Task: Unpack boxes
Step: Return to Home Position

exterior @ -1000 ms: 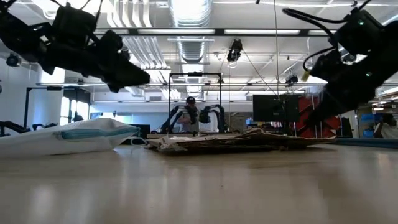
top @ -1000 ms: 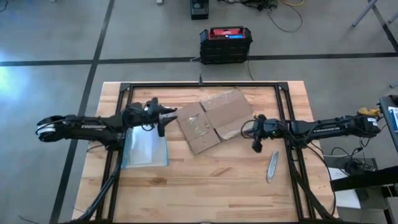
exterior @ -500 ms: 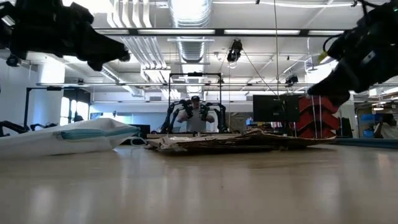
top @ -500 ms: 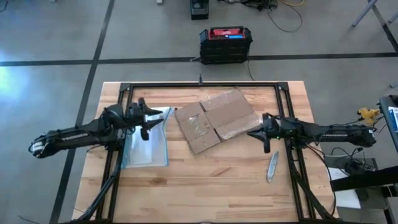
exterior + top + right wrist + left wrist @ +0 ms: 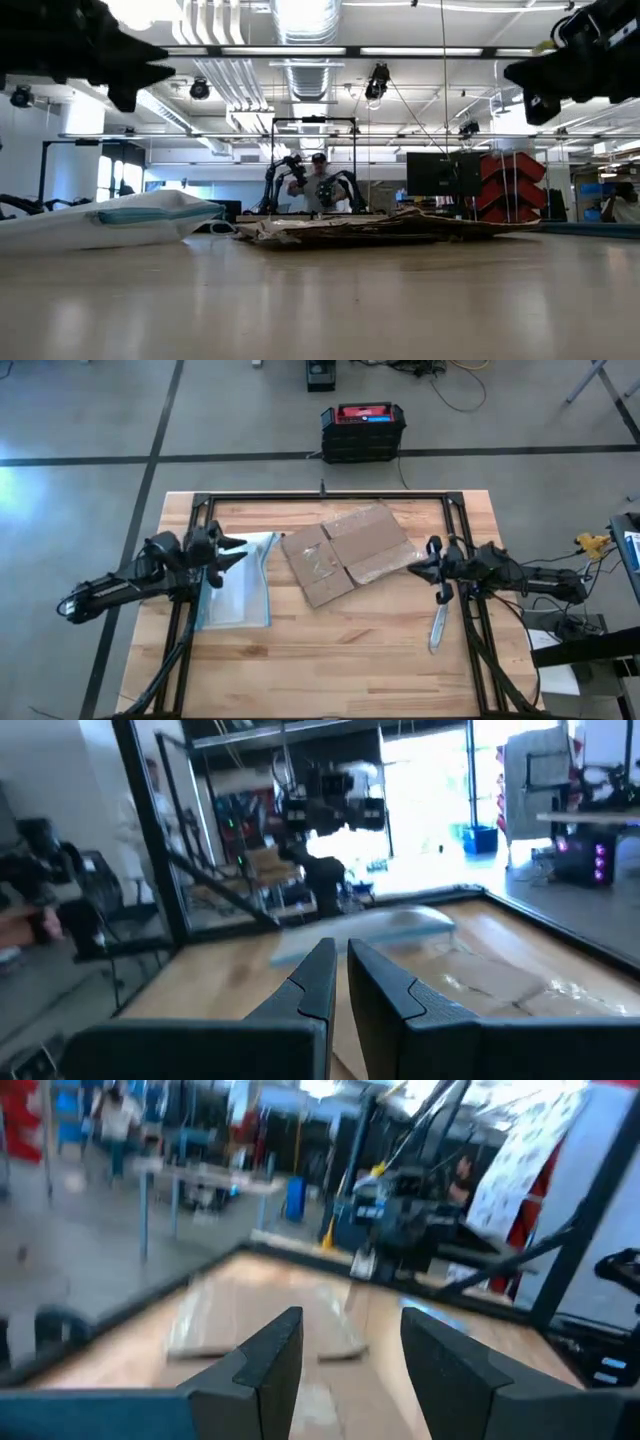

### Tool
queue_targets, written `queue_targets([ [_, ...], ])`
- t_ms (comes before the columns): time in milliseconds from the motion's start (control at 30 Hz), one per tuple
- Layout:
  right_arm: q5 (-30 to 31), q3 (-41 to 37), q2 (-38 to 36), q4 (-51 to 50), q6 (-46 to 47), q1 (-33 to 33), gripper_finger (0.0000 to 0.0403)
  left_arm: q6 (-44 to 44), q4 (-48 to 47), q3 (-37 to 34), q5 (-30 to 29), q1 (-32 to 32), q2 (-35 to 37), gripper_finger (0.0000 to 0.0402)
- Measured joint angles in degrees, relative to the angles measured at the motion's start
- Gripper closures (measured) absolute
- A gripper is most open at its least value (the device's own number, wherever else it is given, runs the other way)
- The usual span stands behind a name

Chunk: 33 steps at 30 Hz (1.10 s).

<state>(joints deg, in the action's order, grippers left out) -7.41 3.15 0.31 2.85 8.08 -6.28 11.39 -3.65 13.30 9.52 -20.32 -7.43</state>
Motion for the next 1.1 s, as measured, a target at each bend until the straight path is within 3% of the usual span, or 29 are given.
queue_targets([
  [233, -0.1, -0.6, 0.7, 3.3, 5.5, 0.0, 0.0389, -4.4, -1.6, 0.1, 1.8, 0.0, 7.5, 0.0246],
  [400, 0.0, -0.6, 1.3, 3.5, 5.0, 0.0, 0.0389, -1.7, -2.2, 0.0, 6.3, 1.1, 6.9, 0.0246],
  [833, -0.1, -0.6, 1.7, 3.3, 5.0, 0.0, 0.0389, -1.1, 3.4, -0.2, 3.5, 5.4, 6.8, 0.0246],
  [1000, -0.1, -0.6, 1.7, 3.4, 5.0, 0.0, 0.0389, 3.1, 7.4, -1.5, 3.8, 10.7, 4.7, 0.0246],
  [1100, -0.1, -0.6, 1.7, 3.3, 5.0, 0.0, 0.0389, -1.2, 15.6, -4.3, 2.4, 15.9, 2.6, 0.0246],
])
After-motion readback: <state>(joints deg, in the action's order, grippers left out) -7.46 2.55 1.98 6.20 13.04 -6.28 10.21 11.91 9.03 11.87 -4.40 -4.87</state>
